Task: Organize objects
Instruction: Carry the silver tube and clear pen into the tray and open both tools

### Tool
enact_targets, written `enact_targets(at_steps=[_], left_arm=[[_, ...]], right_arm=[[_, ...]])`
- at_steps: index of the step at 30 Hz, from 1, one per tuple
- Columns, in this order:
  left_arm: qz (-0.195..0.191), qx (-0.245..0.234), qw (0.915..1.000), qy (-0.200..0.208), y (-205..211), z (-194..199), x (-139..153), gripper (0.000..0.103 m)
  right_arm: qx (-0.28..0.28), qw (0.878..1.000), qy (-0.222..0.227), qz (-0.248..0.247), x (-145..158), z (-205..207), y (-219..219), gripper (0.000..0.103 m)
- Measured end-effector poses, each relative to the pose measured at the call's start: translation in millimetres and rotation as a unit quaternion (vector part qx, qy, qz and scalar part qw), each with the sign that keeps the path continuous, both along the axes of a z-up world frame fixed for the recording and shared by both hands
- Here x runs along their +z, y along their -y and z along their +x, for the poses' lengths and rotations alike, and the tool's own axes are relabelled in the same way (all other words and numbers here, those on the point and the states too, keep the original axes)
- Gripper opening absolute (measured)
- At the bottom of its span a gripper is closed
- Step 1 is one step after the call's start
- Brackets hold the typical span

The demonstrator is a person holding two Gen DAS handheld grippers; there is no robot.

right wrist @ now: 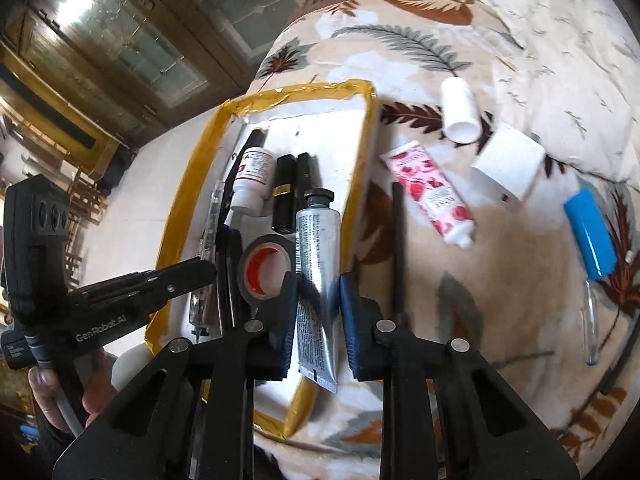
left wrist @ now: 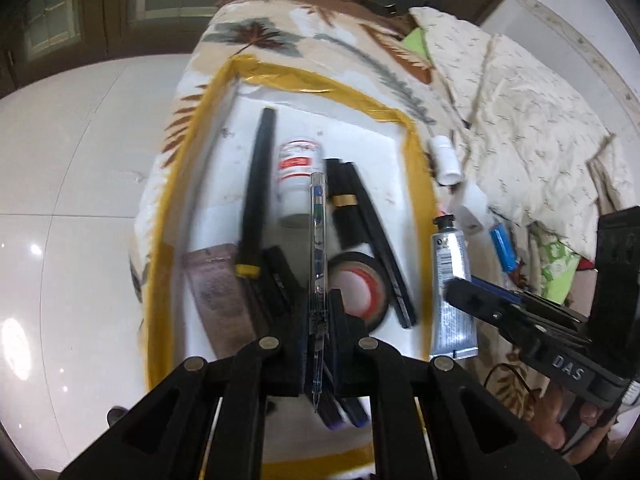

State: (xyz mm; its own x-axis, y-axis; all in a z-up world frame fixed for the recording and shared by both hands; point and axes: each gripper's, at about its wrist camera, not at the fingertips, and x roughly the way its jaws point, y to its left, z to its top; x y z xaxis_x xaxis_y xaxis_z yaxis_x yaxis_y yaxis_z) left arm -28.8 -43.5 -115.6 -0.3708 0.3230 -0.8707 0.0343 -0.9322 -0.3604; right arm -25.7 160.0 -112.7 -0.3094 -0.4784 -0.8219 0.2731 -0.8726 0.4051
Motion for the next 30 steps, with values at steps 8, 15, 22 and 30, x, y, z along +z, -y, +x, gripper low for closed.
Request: enact_targets(at_steps=[8, 15, 22, 30], left_arm=[[0.002, 0.015, 0.9997, 0.019, 10.3, -11.4, -13.4, 0.007], [0.001, 0.032, 0.9991, 0.027, 19.8, -20.0, -16.8, 0.007], [-0.007, 0.045, 0.9986, 0.028, 28.6, -28.2, -19.1, 0.007], [-0.008, 0.025, 0.9994, 0.025, 21.5, -35.9, -21.3, 0.007]], right_arm=[[0.005, 1.000, 0.006, 0.005, -1.8, -19.5, 21.9, 0.017], [0.001, 0.999, 0.004, 0.031, -6.9, -44.3, 38.9, 0.017], [-0.013, 0.998, -0.006, 0.067, -7.0, -69.8, 46.3, 0.017], [-0.011, 0.997, -0.001, 0.082, -15.5, -80.1, 55.0, 0.017]])
